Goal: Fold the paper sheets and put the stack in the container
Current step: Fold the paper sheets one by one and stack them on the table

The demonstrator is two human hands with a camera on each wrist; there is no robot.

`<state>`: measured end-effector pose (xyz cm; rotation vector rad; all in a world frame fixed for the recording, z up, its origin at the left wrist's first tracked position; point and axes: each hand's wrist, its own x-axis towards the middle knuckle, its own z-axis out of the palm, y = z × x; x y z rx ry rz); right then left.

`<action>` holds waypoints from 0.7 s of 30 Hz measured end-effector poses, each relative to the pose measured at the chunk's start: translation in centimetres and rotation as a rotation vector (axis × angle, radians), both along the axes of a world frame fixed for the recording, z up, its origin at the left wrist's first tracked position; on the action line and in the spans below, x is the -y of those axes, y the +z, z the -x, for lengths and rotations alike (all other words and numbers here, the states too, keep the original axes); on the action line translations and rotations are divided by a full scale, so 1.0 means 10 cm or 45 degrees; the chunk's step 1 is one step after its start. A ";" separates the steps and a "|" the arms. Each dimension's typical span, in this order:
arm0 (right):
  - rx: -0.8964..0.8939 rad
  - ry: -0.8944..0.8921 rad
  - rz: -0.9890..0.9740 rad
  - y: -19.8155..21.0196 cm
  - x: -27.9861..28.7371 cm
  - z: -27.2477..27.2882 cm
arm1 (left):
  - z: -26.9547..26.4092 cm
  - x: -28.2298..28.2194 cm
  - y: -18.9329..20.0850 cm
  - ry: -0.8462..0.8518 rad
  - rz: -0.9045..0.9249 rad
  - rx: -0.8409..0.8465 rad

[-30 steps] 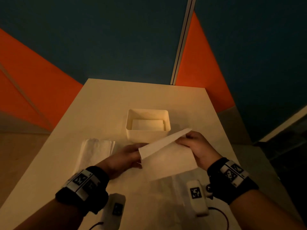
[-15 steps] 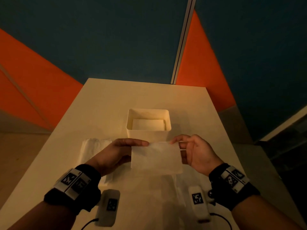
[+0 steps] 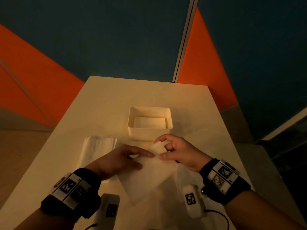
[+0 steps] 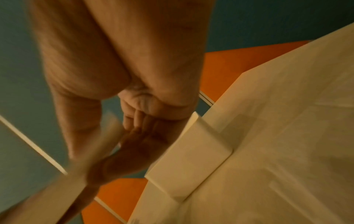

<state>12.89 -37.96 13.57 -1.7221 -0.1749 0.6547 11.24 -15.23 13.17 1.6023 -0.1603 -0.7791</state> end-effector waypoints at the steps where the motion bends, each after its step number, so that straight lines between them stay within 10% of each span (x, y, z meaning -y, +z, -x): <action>1: -0.018 -0.075 0.009 -0.03 0.03 -0.02 | 0.01 -0.07 -0.02 0.114 0.033 0.008; 9: 0.007 -0.503 0.555 -0.51 0.69 -0.10 | 0.16 -0.75 -0.16 1.011 -0.084 0.128; 21: 0.024 -0.223 1.267 -0.78 1.17 -0.10 | 0.23 -0.92 -0.43 0.970 -0.693 0.305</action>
